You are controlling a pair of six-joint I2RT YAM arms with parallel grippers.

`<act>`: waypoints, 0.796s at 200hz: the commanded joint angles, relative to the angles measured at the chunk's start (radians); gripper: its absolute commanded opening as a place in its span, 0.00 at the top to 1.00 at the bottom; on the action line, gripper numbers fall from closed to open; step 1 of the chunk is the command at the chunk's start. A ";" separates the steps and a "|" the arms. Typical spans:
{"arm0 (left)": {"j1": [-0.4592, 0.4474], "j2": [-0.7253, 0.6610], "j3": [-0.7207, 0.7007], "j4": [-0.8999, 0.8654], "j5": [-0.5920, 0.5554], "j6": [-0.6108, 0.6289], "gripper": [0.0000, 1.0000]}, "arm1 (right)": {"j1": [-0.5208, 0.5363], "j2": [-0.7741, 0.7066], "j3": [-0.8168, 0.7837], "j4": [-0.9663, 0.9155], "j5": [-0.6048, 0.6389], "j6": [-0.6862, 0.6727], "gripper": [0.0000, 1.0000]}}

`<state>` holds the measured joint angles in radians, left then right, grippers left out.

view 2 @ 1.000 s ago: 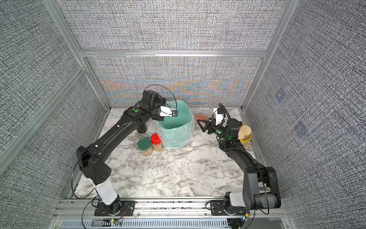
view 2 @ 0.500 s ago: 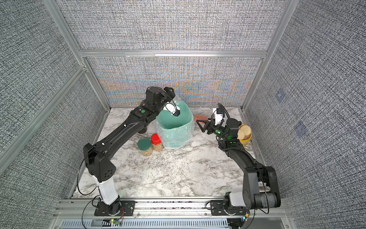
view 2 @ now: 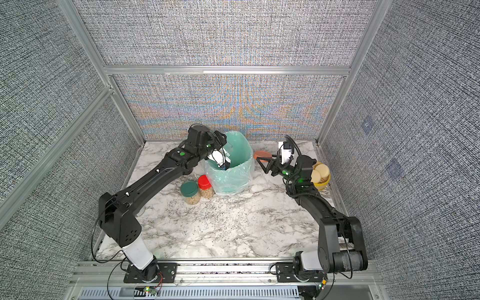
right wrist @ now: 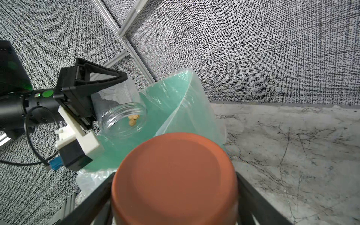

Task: Empty moldy peanuts from jars
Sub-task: Pour the moldy peanuts from the jar into the trash bin.

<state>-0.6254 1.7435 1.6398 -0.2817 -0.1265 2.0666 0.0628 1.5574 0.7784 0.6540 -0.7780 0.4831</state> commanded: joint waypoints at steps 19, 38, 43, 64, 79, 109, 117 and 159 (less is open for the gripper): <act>0.010 0.053 0.087 0.138 0.042 0.445 1.00 | 0.000 -0.001 -0.004 0.035 -0.004 0.009 0.37; 0.015 0.078 0.065 0.138 0.038 0.426 1.00 | 0.001 -0.003 -0.004 0.035 -0.005 0.010 0.37; 0.019 0.088 0.061 0.133 0.031 0.412 1.00 | -0.001 -0.004 -0.004 0.033 -0.005 0.008 0.37; 0.032 0.124 0.097 0.184 0.013 0.275 1.00 | -0.001 -0.010 0.004 0.017 -0.004 -0.003 0.37; 0.035 0.141 0.170 0.187 -0.027 0.203 1.00 | -0.001 -0.010 -0.002 0.020 -0.004 -0.003 0.37; 0.035 0.129 0.245 0.160 -0.084 0.164 1.00 | -0.001 0.008 -0.012 0.054 -0.004 0.022 0.37; 0.035 0.119 0.241 0.150 -0.102 0.175 1.00 | 0.001 0.011 -0.014 0.061 -0.005 0.027 0.37; 0.029 0.059 0.090 0.039 -0.183 0.247 1.00 | 0.002 0.001 -0.026 0.065 -0.004 0.030 0.37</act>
<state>-0.5922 1.8256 1.8011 -0.1783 -0.2348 2.0708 0.0650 1.5650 0.7570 0.6651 -0.7815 0.5014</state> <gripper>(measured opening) 0.866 0.860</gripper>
